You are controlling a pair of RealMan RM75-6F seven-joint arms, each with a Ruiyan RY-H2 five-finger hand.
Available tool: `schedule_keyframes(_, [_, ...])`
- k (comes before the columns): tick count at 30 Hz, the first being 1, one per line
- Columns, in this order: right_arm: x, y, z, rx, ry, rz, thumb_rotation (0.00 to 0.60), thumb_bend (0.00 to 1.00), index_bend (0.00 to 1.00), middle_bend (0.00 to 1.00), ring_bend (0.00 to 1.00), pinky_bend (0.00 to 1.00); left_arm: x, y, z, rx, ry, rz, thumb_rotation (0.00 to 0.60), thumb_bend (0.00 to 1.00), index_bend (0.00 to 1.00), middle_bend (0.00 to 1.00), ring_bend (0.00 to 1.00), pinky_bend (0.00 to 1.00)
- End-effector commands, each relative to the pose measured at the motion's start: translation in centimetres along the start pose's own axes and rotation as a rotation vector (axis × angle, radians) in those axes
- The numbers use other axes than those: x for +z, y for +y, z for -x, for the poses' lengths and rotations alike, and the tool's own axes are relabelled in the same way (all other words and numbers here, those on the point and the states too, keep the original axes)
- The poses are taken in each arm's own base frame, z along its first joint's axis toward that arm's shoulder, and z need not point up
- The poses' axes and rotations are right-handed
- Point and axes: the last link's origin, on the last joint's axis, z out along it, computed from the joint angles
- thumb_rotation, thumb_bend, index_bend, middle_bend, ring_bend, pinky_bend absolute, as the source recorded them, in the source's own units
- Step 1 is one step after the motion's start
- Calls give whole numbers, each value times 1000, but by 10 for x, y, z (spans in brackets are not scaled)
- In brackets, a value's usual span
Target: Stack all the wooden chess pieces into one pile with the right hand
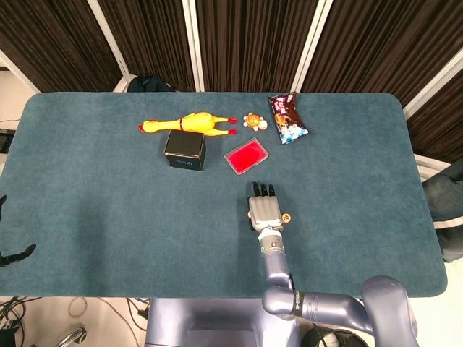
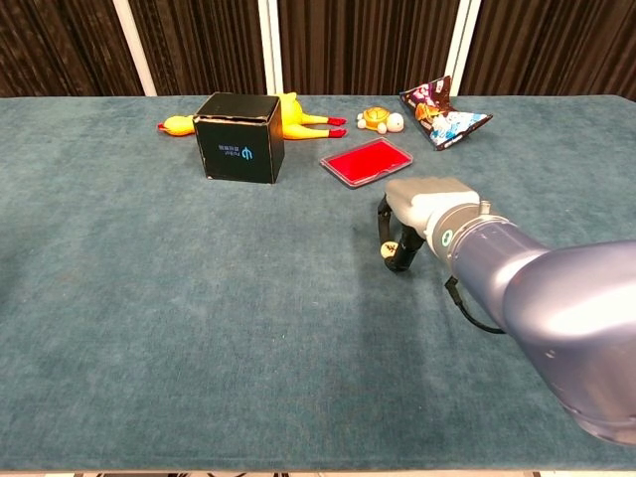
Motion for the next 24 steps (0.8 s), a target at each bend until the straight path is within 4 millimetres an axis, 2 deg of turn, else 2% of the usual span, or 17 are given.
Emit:
schedule_keyframes(1, [1,0,0,3,-3,2,600,419,485,0,0,0,0,0,0,-1,1,0,600,10,47,10,0,152])
schedule_keyframes(16, [-1,2,-6,12,2,-5,600,419,504,0,0,0,0,0,-1,1,2,1,600,9,47,10,0,154])
schedule_keyframes(24, [-13,10,-27,-2,39,-24,600,419,504,0,0,0,0,0,0,5,5,4,600,10,47,10,0,154])
